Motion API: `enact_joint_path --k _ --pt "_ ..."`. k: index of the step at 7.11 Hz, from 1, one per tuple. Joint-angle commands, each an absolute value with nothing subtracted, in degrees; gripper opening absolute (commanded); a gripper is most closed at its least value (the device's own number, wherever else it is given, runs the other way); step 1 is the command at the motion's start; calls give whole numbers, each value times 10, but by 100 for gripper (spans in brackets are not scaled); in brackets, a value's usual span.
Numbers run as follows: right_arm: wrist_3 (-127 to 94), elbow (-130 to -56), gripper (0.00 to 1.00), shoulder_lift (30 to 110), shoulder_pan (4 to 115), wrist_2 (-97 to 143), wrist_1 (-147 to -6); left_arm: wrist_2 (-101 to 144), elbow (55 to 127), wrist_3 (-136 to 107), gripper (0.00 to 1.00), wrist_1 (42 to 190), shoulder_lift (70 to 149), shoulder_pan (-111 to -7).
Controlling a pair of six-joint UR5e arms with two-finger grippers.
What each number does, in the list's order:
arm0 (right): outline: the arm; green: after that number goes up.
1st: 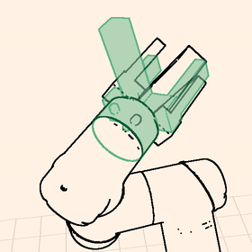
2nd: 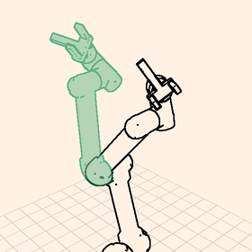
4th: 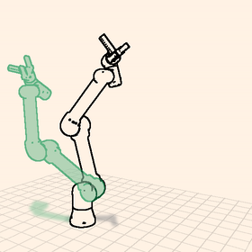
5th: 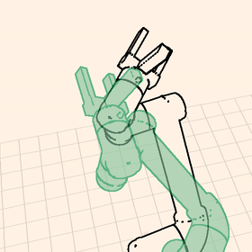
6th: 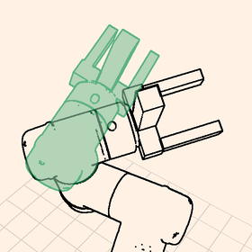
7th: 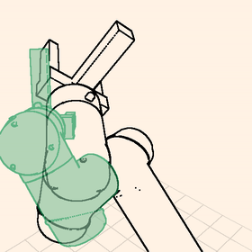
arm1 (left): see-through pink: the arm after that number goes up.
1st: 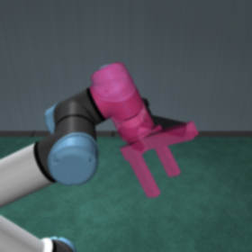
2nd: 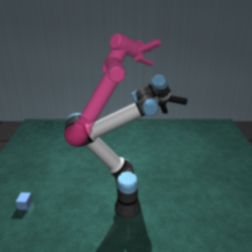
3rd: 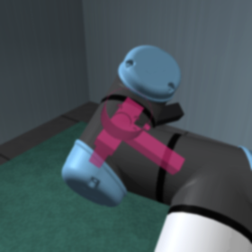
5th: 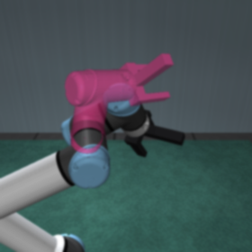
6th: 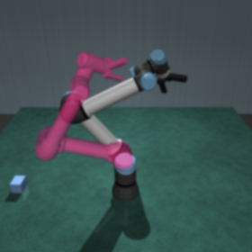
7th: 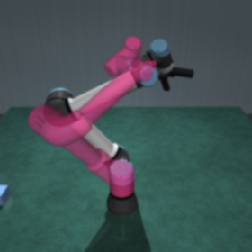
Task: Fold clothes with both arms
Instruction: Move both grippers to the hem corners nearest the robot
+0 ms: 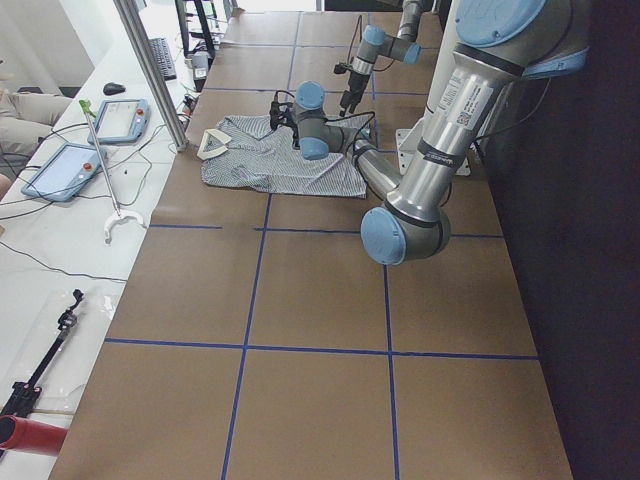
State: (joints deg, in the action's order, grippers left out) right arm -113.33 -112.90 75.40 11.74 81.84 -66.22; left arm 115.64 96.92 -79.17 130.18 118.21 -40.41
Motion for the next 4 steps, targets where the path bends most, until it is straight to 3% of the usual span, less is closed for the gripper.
enact_joint_path --k 1,4 --pt "-1189 -1179 90 779 54 761 -778 1143 970 -789 76 1303 1173 -406" --pt "-1194 -1182 85 781 37 761 -867 1134 969 -791 80 1303 1172 -405"
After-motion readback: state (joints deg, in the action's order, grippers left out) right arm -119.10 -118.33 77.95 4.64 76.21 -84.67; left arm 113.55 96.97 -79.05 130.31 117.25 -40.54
